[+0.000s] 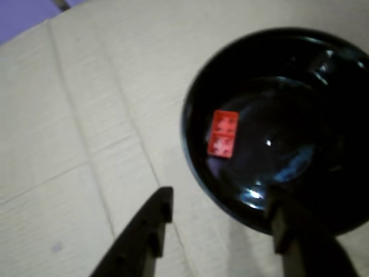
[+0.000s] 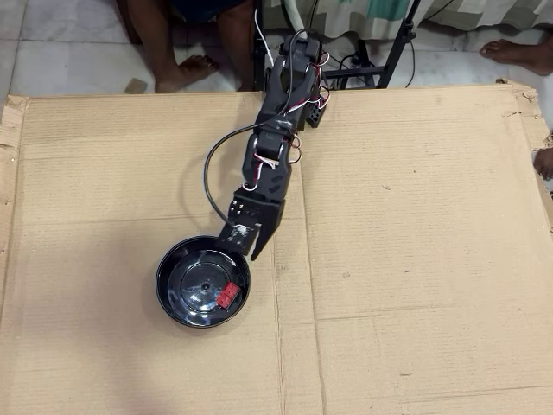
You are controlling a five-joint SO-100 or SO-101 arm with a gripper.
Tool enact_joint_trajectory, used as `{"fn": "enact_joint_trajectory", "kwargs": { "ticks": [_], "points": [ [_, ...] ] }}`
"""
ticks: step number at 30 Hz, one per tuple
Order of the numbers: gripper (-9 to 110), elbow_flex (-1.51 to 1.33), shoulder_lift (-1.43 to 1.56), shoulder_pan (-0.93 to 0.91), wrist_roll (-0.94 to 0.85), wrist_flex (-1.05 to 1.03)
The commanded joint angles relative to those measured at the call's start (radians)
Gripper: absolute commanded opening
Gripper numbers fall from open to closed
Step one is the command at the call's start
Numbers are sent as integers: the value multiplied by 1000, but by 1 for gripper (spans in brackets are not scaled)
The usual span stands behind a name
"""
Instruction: Grasp a lego block and put it in the bin.
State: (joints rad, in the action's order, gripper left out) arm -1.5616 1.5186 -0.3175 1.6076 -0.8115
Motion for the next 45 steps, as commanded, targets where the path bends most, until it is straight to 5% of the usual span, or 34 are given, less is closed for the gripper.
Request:
{"fn": "enact_joint_trajectory", "kwargs": {
  "ticks": [1, 23, 45],
  "points": [
    [18, -54, 127, 40, -6, 3],
    [18, -821, 867, 215, -219, 11],
    [18, -1543, 1805, 267, -756, 0]
  ]
}}
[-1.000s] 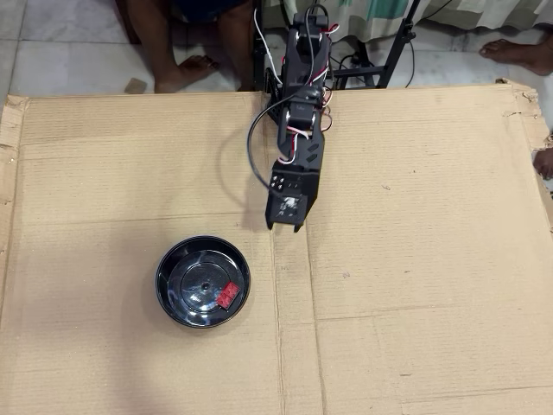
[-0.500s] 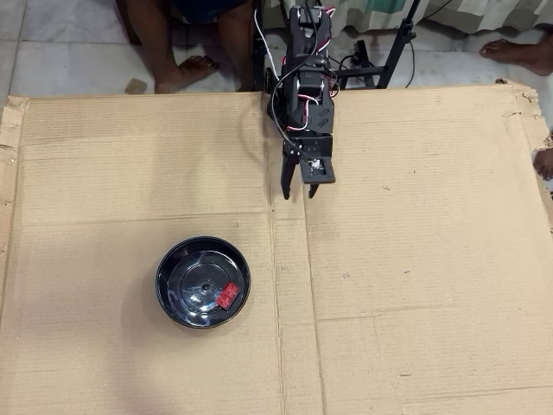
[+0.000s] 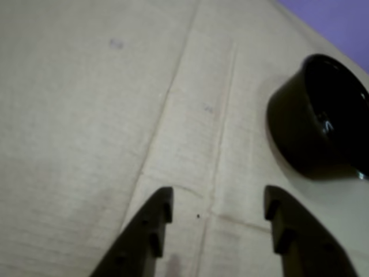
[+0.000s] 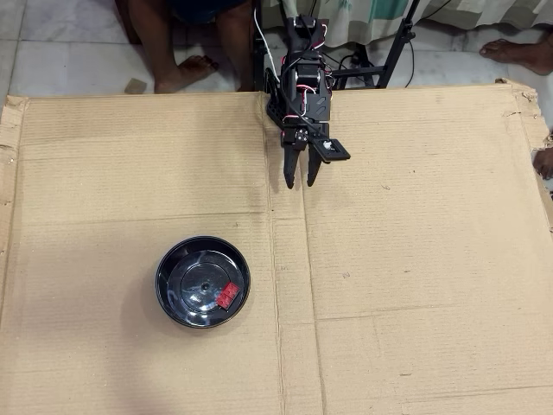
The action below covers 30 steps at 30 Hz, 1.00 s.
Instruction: Grasp a lego block and put it in the bin.
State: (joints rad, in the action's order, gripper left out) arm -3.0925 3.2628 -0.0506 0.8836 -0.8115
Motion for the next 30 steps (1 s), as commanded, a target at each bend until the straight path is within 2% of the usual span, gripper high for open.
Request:
{"fn": "enact_joint_trajectory", "kwargs": {
  "ticks": [1, 14, 30],
  "points": [
    [18, -28, 86, 0, -64, 0],
    [18, -117, 158, 0, -565, 8],
    [18, -147, 158, -2, -750, -150]
  ]
}}
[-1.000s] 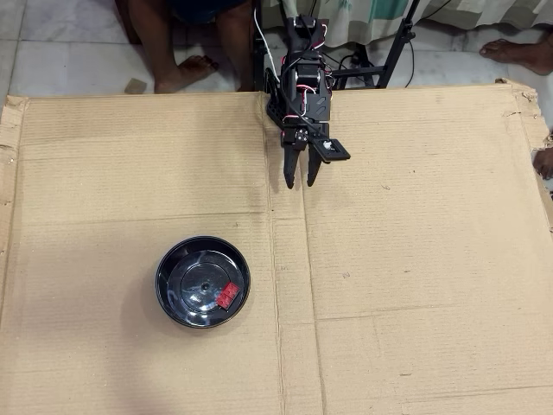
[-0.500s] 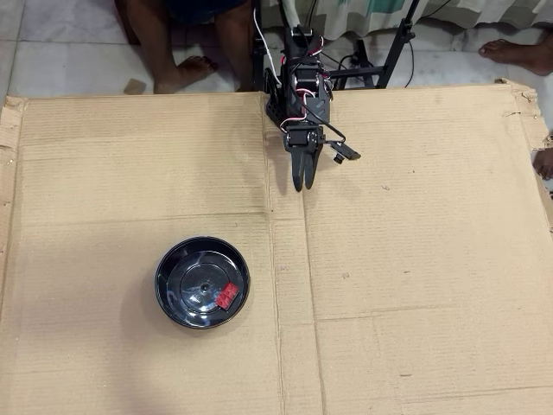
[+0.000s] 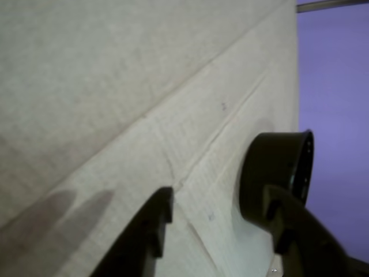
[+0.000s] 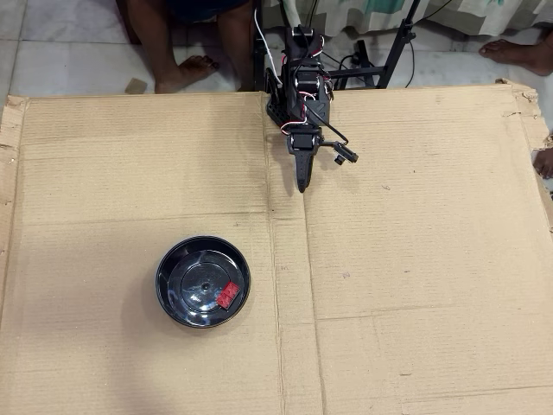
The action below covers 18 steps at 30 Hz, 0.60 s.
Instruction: Grasp a lego block and put it in the bin.
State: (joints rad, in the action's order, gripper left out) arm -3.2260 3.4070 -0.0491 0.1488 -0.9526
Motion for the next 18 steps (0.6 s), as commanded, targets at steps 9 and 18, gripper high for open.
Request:
{"fn": "enact_joint_trajectory", "kwargs": {
  "ticks": [9, 18],
  "points": [
    [18, -12, 15, -2, -64, -15],
    [0, -15, 15, -2, -183, -5]
  ]
}}
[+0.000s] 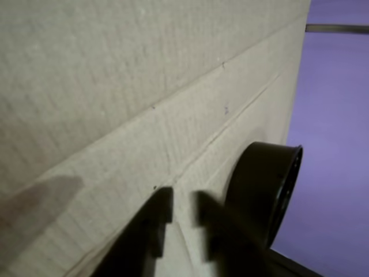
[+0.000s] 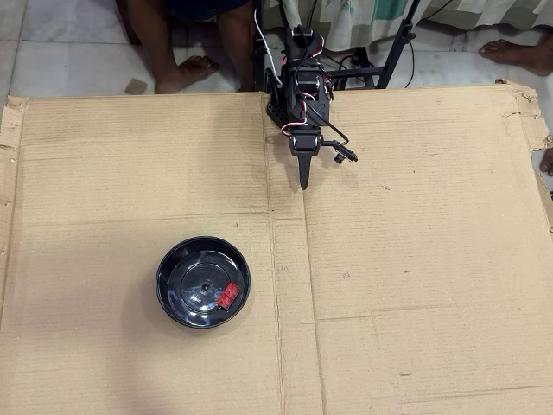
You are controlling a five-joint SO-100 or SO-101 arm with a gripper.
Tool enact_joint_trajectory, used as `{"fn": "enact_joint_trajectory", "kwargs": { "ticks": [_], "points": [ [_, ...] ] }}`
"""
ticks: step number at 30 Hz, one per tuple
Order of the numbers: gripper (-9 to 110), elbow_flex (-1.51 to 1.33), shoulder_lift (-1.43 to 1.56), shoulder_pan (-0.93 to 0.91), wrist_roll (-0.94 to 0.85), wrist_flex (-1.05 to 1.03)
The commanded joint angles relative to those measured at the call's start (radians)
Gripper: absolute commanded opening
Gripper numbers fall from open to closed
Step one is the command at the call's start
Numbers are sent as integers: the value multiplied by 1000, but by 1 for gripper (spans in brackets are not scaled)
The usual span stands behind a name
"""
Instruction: Grasp a lego block and put it in the bin.
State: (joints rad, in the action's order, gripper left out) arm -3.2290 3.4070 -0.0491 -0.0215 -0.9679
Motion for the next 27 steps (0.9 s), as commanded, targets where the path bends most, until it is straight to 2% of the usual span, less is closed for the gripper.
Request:
{"fn": "enact_joint_trajectory", "kwargs": {
  "ticks": [1, 27],
  "points": [
    [0, -12, 15, -2, -12, 11],
    [0, -12, 15, -3, -5, 11]
  ]
}}
